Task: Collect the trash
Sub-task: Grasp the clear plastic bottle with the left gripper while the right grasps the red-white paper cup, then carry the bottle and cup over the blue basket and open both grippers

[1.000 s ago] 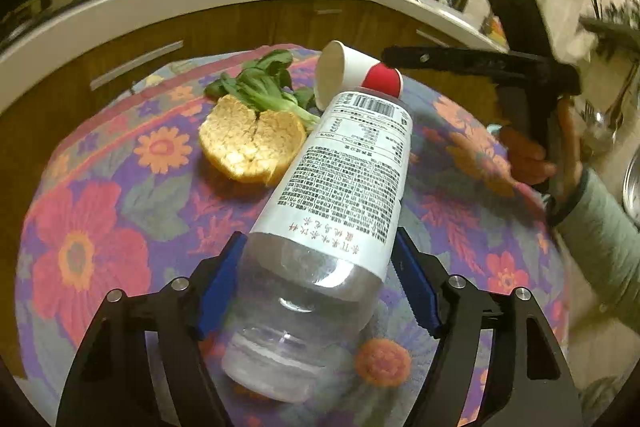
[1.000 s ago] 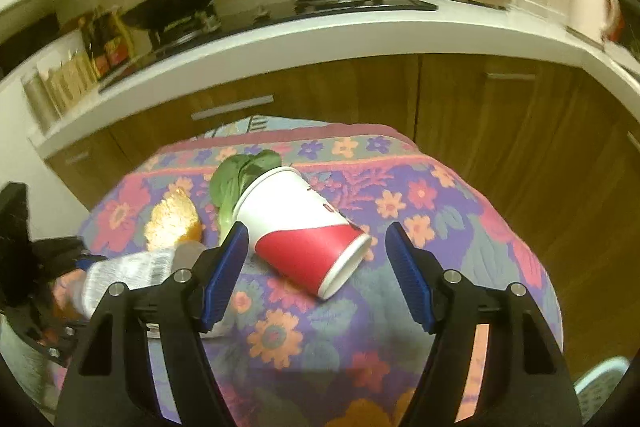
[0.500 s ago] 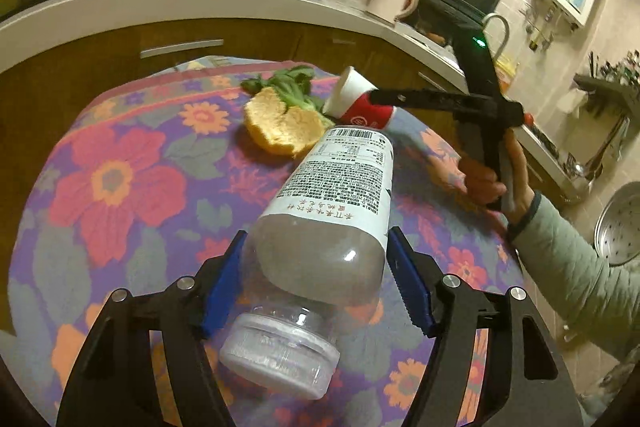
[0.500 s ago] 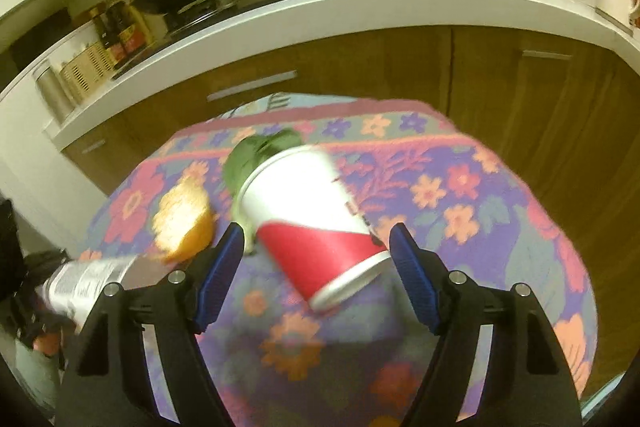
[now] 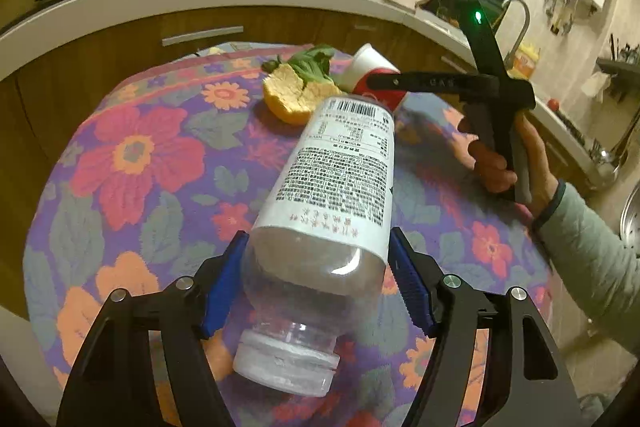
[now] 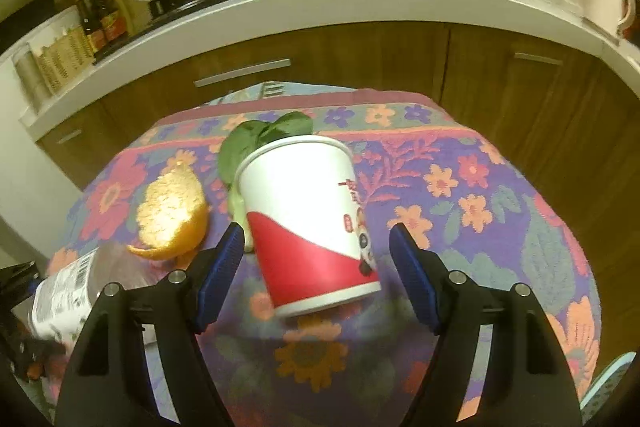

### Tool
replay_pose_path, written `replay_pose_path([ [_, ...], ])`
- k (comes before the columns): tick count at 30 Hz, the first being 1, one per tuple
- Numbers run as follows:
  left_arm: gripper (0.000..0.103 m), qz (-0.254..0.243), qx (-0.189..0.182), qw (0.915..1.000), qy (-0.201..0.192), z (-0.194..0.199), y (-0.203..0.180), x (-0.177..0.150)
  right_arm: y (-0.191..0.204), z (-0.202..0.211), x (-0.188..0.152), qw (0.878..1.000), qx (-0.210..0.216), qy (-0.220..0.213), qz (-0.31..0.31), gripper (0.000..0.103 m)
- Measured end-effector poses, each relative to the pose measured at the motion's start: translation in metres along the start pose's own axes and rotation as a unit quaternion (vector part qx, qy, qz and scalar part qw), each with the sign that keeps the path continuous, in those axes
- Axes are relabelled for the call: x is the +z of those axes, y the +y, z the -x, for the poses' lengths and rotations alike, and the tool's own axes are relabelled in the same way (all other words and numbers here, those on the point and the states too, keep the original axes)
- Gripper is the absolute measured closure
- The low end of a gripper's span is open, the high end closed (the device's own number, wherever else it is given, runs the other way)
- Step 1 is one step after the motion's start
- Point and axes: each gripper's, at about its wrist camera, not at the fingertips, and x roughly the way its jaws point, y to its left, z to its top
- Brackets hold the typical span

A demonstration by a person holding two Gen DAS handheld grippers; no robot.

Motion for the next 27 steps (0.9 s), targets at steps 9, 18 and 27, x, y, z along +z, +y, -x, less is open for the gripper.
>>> replay_pose_path([
  [9,0.036,-0.024,0.032,0.9992,0.000,-0.016,-0.025,0.008,0.015,-0.005,-0.003,0.998,-0.047,0.000,0.038,0.045],
  [18,0.039,-0.038,0.021,0.9987,-0.026,-0.007,-0.052,0.002,0.017,0.037,-0.026,0.997,-0.058,-0.039,0.035,0.046],
  [27,0.039,-0.080,-0.023,0.9951,-0.054,-0.001,-0.109,0.024,-0.040,0.134,-0.081,0.992,-0.076,-0.097,-0.031,0.046],
])
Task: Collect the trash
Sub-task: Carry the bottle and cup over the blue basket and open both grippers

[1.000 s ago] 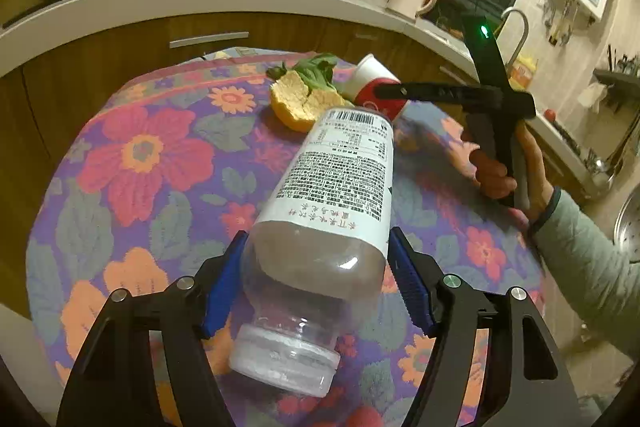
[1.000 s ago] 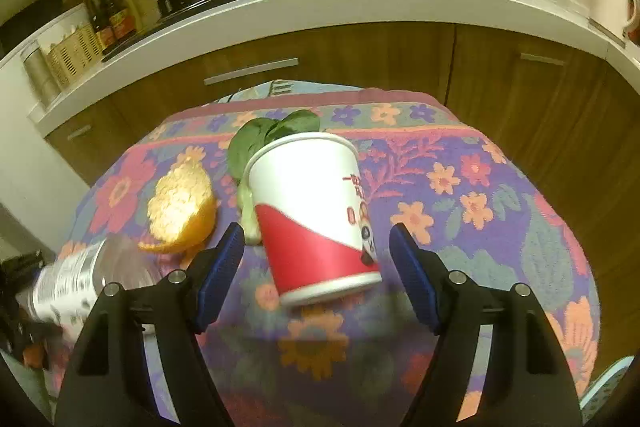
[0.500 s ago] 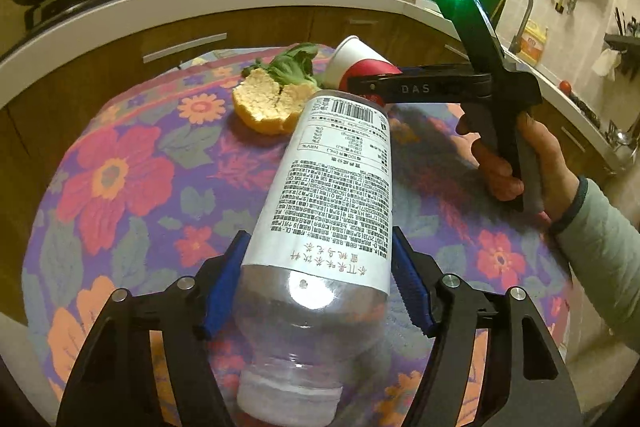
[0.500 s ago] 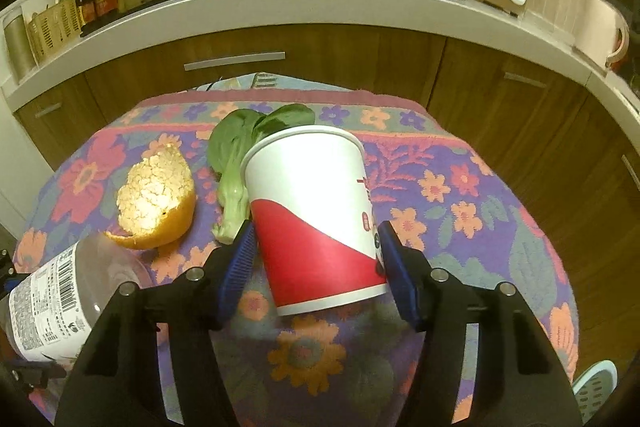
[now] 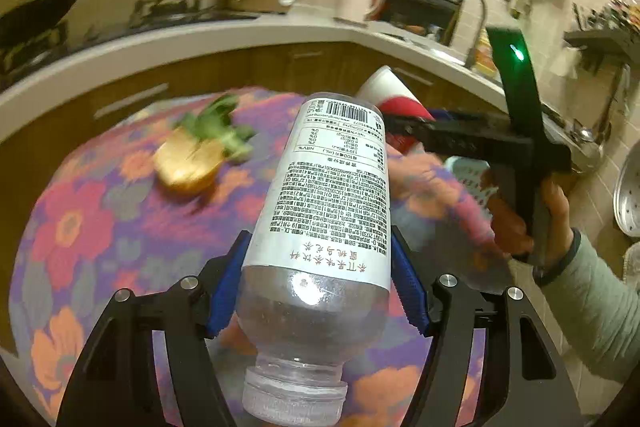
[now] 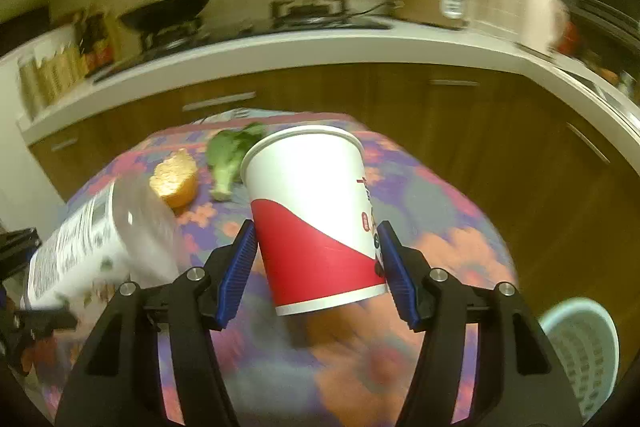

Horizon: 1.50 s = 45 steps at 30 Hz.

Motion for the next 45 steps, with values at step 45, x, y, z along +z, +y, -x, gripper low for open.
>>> replay_pose_path([
  [45,0.037,-0.071,-0.189,0.9728,0.113,-0.198,-0.226,0.051,-0.241,0.129,-0.179,0.931,-0.158,0.018,-0.328,0.033],
])
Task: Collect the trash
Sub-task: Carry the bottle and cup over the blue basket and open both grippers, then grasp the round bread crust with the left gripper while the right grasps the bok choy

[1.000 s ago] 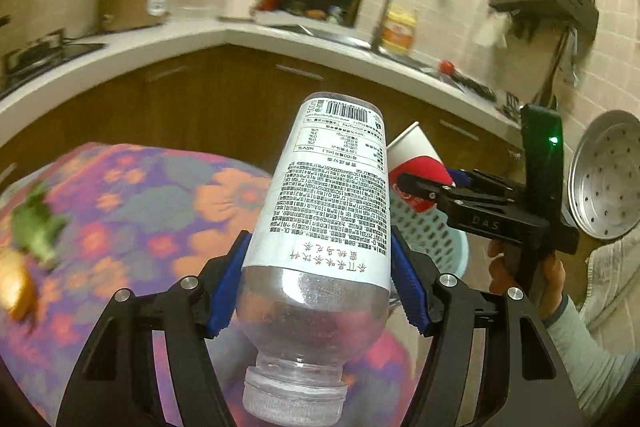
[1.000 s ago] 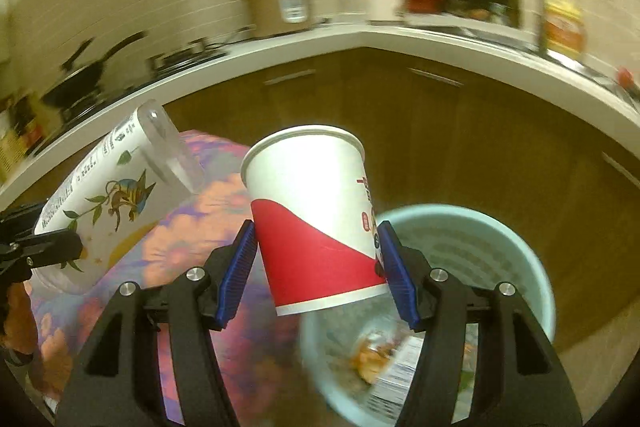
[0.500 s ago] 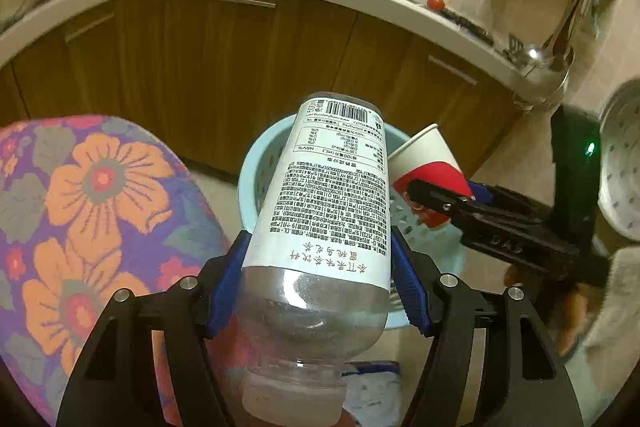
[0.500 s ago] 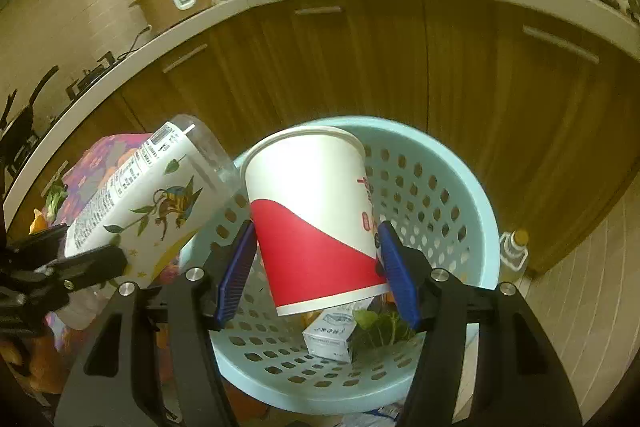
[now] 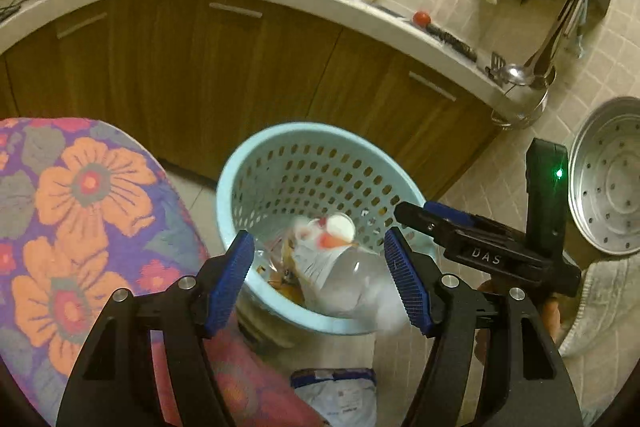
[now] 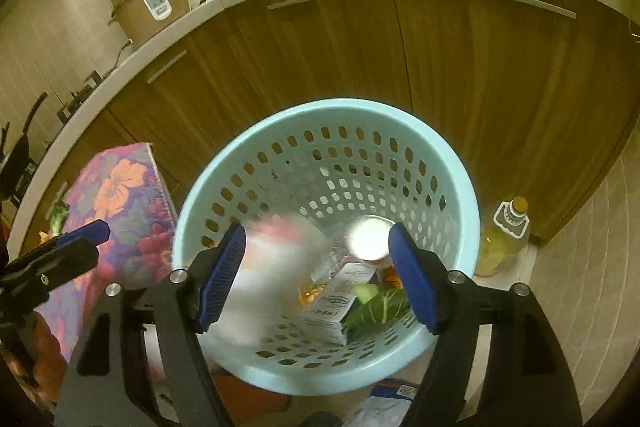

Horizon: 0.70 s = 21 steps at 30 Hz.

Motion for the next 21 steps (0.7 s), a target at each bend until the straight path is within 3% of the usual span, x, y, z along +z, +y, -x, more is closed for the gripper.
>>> replay_pose_path([
  [13,0.036,-0.012,0.038,0.9970,-0.067,0.092,0.012,-0.019,0.072,0.040,0.003,0.996,0.037,-0.043,0.066,0.033],
  [21,0.027,0.034,0.089,0.9873,-0.127,0.175,0.064,-0.043,0.146,0.036,0.002,0.987,0.085,-0.040,0.127,0.033],
])
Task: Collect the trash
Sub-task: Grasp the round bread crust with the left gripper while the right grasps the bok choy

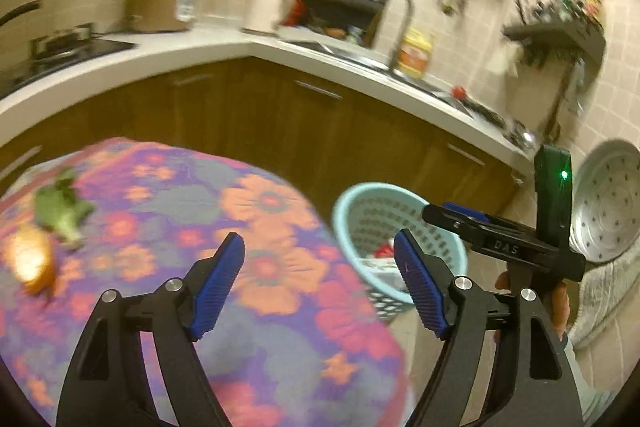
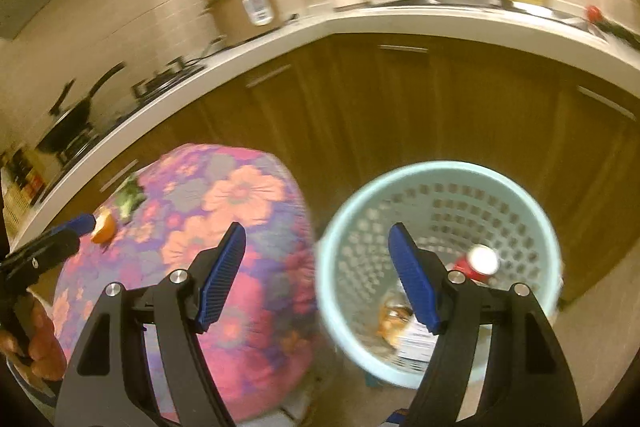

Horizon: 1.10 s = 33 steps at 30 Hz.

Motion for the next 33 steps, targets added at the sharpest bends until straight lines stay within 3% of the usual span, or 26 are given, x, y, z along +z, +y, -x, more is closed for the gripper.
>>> replay_pose_path([
  [4,0.027,0.027,0.018,0.9992,-0.021,0.042,0.046,-0.007,0.049,-0.016,0.005,0.999,0.027,0.007,0.038,0.033],
  [7,0.026,0.041,0.055,0.9968,-0.041,0.067,0.074,-0.010,0.093,-0.032,0.009,0.996,0.057,0.014,0.068,0.033],
  [11,0.025,0.085,0.097,0.9892,-0.069,0.097,0.118,-0.016,0.144,-0.054,0.014,0.991,0.078,0.022,0.107,0.033],
  [16,0.027,0.145,0.117,0.9784,-0.089,0.110,0.173,-0.022,0.204,-0.083,0.021,0.983,0.092,0.018,0.155,0.035],
  [21,0.028,0.193,0.113,0.9710,-0.085,0.099,0.212,-0.025,0.252,-0.122,0.033,0.975,0.118,0.031,0.187,0.048],
  [26,0.036,0.207,0.128,0.9692,-0.037,0.060,0.241,-0.026,0.283,-0.176,0.039,0.971,0.131,0.059,0.190,0.063],
  [33,0.055,0.235,0.117,0.9650,0.007,0.024,0.266,-0.036,0.307,-0.229,0.034,0.967,0.131,0.092,0.199,0.064],
])
